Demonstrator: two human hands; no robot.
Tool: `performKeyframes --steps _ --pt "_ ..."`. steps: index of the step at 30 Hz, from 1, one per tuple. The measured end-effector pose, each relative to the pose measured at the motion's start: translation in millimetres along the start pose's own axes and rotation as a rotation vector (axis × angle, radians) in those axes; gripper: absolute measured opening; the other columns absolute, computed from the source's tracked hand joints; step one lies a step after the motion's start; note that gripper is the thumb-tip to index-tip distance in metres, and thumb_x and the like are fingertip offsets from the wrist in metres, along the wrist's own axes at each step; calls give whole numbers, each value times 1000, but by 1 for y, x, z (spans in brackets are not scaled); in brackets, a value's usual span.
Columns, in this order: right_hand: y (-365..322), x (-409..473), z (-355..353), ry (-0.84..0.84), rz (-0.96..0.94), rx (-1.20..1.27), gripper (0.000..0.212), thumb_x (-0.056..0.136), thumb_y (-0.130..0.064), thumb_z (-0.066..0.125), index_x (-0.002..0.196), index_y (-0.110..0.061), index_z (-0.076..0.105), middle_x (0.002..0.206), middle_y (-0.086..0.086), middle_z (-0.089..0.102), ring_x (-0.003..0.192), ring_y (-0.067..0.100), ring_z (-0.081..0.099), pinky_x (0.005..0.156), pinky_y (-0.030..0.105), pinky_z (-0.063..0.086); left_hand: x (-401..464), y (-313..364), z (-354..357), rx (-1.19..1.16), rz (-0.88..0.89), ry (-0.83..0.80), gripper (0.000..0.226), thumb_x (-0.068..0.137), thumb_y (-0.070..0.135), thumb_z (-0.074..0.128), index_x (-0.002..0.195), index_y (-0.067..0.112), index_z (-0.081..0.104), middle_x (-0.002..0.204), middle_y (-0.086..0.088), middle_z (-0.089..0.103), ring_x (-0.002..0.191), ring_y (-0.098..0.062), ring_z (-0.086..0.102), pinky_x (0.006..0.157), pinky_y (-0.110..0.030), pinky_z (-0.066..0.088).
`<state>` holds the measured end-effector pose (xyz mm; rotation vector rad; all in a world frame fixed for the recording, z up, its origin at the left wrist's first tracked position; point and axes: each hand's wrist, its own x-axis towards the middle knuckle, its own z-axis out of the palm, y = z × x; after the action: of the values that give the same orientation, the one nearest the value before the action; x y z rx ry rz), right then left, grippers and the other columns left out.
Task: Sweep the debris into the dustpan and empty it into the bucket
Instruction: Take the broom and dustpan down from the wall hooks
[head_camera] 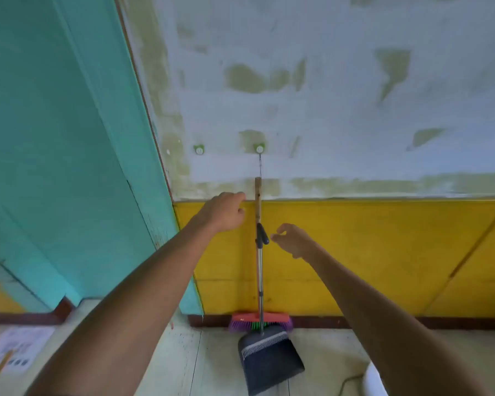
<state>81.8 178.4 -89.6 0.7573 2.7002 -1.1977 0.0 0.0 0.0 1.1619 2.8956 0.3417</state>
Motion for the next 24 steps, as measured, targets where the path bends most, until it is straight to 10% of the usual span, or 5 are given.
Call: performKeyframes --steps 6,12,18,24 --pt "2 92 11 -88 66 -8 34 91 -25 54 117 -4 55 77 1 49 72 23 56 80 49 55 106 -3 34 13 -91 -21 42 97 21 48 137 6 45 131 -18 57 115 -37 58 90 -48 51" --pt "19 152 30 -123 116 71 43 93 -30 54 126 -5 44 73 -1 53 57 13 52 48 30 46 176 -10 74 -195 -319 86 39 94 29 57 127 9 52 111 -14 65 99 -34 64 74 -39 52" --pt "32 184 56 -262 203 196 41 90 -23 59 125 -8 42 97 12 61 63 17 60 44 28 52 211 -16 108 -414 -415 109 28 87 35 68 101 11 62 93 -2 68 83 -22 66 70 -36 57" --pt "30 183 62 -191 181 396 17 91 -5 53 107 -7 48 75 12 58 44 16 54 44 28 50 223 -22 96 -374 -429 176 20 89 28 65 76 13 62 67 4 60 64 -18 61 52 -27 46"
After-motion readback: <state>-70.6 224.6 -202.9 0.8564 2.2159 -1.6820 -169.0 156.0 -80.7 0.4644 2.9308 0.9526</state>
